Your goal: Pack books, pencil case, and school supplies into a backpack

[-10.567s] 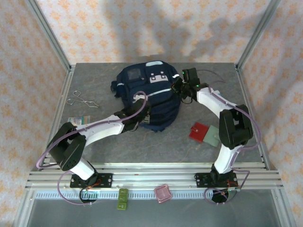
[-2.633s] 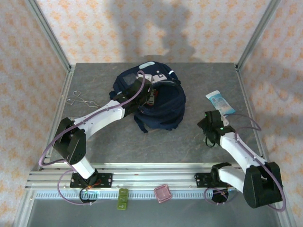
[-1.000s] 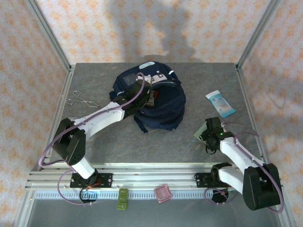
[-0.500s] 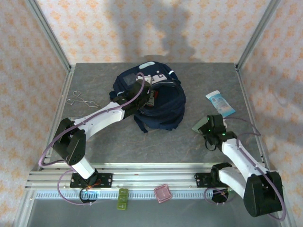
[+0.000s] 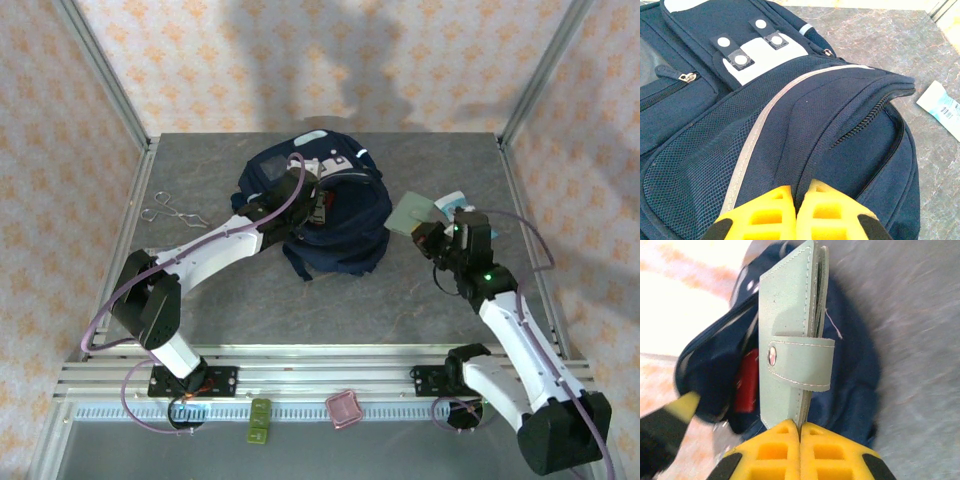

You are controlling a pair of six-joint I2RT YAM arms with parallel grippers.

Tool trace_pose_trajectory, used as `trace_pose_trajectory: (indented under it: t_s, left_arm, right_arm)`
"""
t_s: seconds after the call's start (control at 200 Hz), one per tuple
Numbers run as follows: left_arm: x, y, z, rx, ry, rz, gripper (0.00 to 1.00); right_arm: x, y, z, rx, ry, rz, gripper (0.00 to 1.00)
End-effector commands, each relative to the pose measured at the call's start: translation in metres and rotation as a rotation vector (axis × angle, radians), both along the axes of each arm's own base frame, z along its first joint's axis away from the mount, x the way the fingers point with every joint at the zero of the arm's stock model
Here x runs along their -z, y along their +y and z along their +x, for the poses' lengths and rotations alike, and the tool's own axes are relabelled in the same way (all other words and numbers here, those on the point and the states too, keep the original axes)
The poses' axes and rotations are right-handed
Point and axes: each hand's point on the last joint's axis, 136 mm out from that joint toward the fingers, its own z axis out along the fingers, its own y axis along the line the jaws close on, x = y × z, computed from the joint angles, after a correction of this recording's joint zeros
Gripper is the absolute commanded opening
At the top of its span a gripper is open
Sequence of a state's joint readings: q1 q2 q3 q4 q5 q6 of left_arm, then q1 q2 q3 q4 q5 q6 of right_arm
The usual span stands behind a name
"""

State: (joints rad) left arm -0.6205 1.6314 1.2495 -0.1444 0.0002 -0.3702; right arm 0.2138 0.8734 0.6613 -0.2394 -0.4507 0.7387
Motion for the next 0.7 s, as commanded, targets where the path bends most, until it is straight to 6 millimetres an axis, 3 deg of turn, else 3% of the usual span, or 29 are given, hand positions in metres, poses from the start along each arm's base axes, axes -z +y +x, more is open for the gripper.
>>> trace_pose_trajectory:
  t_s: [0.0, 0.17, 0.42, 0.541, 0.696]
  left_arm:
    - [-0.072, -0.006, 0.006, 0.002, -0.136, -0.144, 0.00]
    - [-0.077, -0.010, 0.009, 0.012, -0.142, -0.144, 0.00]
    - [-0.080, -0.018, 0.006, 0.038, -0.133, -0.180, 0.00]
    - [-0.075, -0.022, 0.003, 0.050, -0.118, -0.187, 0.00]
    - [-0.074, -0.026, 0.000, 0.059, -0.110, -0.216, 0.00]
  right_arm:
    - [-0.034, 0.052, -0.002, -0.240, -0.111, 0.074, 0.00]
    - [-0.030, 0.093, 0.008, -0.329, -0.078, 0.118, 0.00]
    - [-0.005, 0.105, 0.062, -0.225, 0.038, 0.155, 0.00]
    - [-0.004, 0.114, 0.091, -0.178, 0.041, 0.201, 0.00]
    - [0.000, 0.108, 0.129, -0.052, 0.013, 0.188, 0.00]
